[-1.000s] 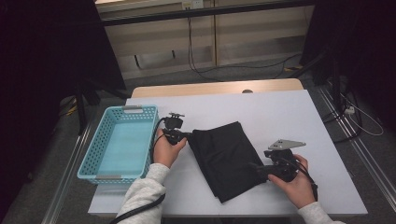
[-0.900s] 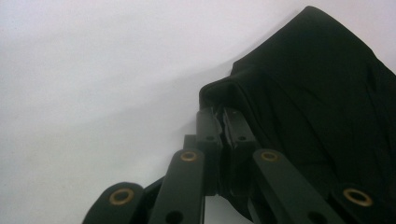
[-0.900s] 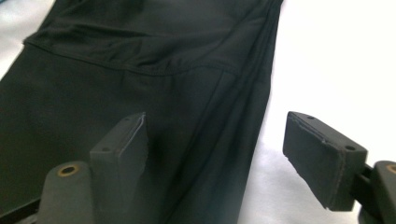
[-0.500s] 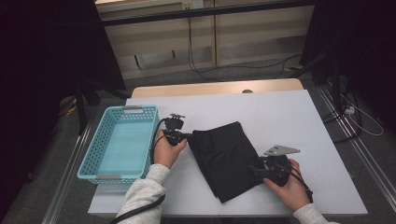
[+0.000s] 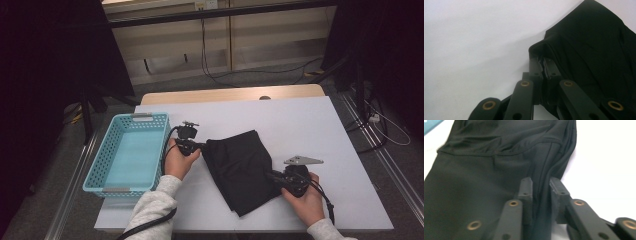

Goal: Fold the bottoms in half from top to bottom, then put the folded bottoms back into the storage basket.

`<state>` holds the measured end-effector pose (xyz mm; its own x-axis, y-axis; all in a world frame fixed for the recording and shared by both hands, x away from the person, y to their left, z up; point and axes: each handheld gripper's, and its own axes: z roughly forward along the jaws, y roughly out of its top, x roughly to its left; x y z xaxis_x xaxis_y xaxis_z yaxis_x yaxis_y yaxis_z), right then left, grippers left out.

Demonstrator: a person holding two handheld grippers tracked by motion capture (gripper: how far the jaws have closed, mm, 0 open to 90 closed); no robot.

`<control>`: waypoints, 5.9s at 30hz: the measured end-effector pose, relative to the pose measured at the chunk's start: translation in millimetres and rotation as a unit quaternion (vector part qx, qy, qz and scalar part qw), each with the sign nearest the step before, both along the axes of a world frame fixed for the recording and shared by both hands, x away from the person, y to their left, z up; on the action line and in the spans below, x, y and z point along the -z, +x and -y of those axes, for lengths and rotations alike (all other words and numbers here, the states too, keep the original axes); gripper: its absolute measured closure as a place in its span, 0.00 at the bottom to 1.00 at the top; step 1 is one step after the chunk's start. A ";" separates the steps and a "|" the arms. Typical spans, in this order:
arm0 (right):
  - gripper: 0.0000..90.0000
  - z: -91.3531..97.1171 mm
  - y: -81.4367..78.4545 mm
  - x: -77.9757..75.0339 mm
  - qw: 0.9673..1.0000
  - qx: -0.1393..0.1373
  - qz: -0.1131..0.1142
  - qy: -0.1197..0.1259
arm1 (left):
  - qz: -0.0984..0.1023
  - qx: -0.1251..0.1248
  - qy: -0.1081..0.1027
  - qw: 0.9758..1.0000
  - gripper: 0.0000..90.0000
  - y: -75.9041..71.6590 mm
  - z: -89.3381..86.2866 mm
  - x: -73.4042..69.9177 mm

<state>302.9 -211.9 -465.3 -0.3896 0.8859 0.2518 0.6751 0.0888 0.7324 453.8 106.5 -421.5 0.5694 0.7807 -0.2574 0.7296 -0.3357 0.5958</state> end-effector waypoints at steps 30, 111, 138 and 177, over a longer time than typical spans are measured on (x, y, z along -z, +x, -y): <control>0.90 -2.8 -2.7 -8.6 0.999 -0.035 0.005 -0.007 | 0.029 -0.040 0.058 0.997 0.30 -16.0 23.4 24.7; 0.92 -47.3 -10.9 -38.5 0.994 -0.061 0.088 -0.003 | -0.151 -0.005 0.171 0.974 0.93 33.0 18.0 -91.4; 0.92 -69.4 -8.8 -49.8 0.990 -0.073 0.120 0.017 | -0.151 -0.017 0.164 0.975 0.93 32.1 -6.9 -125.8; 0.93 -88.5 0.6 -79.0 0.981 -0.084 0.169 0.050 | -0.130 -0.032 0.178 0.975 0.93 37.4 -29.4 -192.7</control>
